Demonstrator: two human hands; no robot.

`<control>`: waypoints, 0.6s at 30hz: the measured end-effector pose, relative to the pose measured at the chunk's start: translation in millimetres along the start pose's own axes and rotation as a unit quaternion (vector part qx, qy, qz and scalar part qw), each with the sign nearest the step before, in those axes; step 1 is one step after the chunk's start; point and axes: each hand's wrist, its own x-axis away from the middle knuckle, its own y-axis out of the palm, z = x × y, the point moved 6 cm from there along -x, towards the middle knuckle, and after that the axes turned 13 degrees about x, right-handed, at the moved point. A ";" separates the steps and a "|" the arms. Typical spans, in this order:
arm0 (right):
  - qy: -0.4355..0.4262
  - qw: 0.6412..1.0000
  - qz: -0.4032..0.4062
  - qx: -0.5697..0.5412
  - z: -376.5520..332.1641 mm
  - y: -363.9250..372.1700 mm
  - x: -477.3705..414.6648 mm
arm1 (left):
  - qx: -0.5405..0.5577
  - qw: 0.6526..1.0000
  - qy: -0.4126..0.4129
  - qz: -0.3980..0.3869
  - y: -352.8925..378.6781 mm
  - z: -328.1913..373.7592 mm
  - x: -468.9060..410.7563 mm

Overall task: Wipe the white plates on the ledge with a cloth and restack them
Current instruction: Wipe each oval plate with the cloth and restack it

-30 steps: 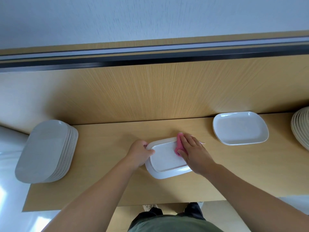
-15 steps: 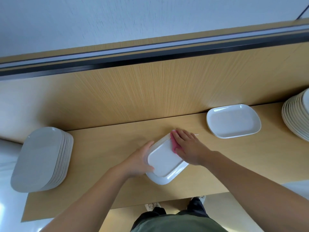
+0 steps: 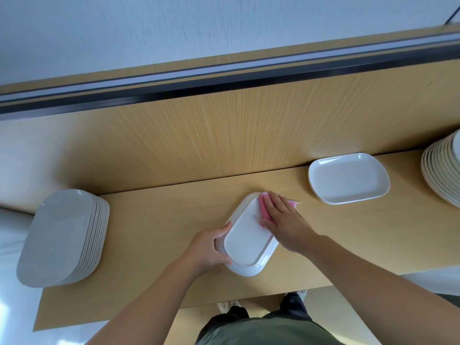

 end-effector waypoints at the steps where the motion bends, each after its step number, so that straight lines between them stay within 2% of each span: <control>1: 0.018 1.000 0.003 -0.014 0.0 2.4 3.5 | -0.001 1.000 0.001 0.006 1.2 -0.4 -0.1; 7: 0.105 0.993 -0.015 -0.059 -6.8 11.2 15.0 | 0.004 1.000 -0.004 0.026 12.3 -4.6 0.1; 11: 0.054 0.998 -0.016 -0.020 -3.9 3.7 5.2 | -0.043 0.999 0.007 0.018 15.3 -0.3 0.6; 14: 0.017 1.000 -0.022 0.007 2.0 -0.9 -0.1 | -0.027 1.000 0.009 0.005 17.7 3.8 0.8; 18: 0.038 0.999 -0.003 -0.031 1.3 -2.3 1.8 | 0.007 1.000 -0.003 0.008 19.3 2.5 1.5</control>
